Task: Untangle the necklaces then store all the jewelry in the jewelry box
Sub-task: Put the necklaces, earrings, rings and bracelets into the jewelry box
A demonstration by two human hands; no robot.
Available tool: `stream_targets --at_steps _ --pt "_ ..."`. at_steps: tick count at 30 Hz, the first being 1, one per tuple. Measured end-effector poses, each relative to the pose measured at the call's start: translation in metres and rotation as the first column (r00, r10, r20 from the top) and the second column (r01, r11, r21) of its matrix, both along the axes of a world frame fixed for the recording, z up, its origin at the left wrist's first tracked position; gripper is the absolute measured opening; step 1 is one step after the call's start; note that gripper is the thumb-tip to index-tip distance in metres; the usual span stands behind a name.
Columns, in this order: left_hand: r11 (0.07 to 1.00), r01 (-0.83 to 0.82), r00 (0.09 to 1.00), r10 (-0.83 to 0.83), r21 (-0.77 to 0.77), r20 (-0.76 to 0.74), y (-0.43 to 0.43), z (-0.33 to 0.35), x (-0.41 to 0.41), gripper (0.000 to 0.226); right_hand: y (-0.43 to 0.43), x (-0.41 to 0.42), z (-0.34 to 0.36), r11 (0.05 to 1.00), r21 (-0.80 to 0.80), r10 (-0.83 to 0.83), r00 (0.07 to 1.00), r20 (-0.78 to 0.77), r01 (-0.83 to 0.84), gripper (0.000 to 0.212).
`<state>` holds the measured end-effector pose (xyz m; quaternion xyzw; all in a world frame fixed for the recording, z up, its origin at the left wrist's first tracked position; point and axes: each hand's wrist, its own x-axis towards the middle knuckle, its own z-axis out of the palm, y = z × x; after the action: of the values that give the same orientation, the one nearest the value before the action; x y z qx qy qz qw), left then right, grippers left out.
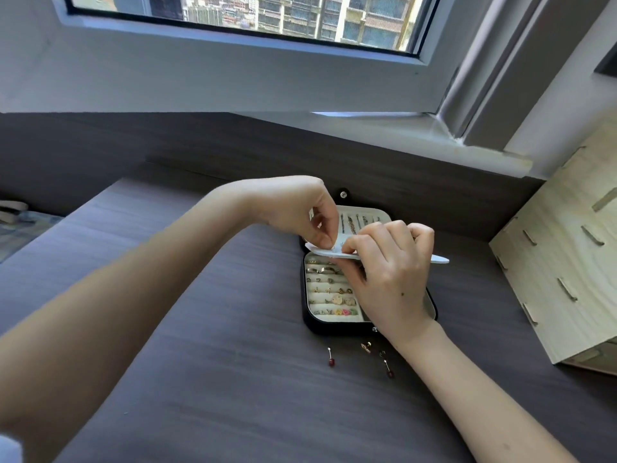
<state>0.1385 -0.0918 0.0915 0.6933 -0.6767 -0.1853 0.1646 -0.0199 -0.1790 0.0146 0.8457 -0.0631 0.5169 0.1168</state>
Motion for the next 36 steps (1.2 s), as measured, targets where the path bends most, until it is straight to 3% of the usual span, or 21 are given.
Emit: stream_targets --at_steps 10,17,22,28,33,36 --pt "0.992 -0.082 0.996 0.079 0.094 0.040 -0.007 0.009 -0.003 0.007 0.001 0.002 0.000 1.000 -0.012 -0.028 1.000 -0.004 0.028 0.025" --pt "0.983 -0.068 0.997 0.073 0.169 -0.022 -0.004 0.011 -0.001 0.008 0.001 0.001 0.000 1.000 -0.009 -0.016 1.000 0.007 0.016 0.024" --pt "0.977 -0.050 0.999 0.048 0.209 0.013 -0.007 0.010 -0.003 0.008 0.001 0.001 -0.001 1.000 -0.011 -0.023 1.000 0.013 0.023 0.024" --pt "0.967 -0.051 0.997 0.034 0.249 0.074 -0.011 0.011 -0.006 0.006 0.000 0.001 -0.002 0.999 -0.037 -0.034 0.999 0.009 0.034 0.025" --pt "0.957 -0.034 0.965 -0.044 0.289 0.260 -0.016 0.016 -0.018 0.020 0.000 0.001 -0.002 0.997 -0.067 -0.034 0.999 0.008 0.034 0.031" --pt "0.966 -0.044 0.951 -0.038 0.255 0.308 -0.016 0.016 -0.021 0.013 0.000 0.000 -0.002 0.999 -0.037 -0.021 1.000 0.011 0.021 0.030"
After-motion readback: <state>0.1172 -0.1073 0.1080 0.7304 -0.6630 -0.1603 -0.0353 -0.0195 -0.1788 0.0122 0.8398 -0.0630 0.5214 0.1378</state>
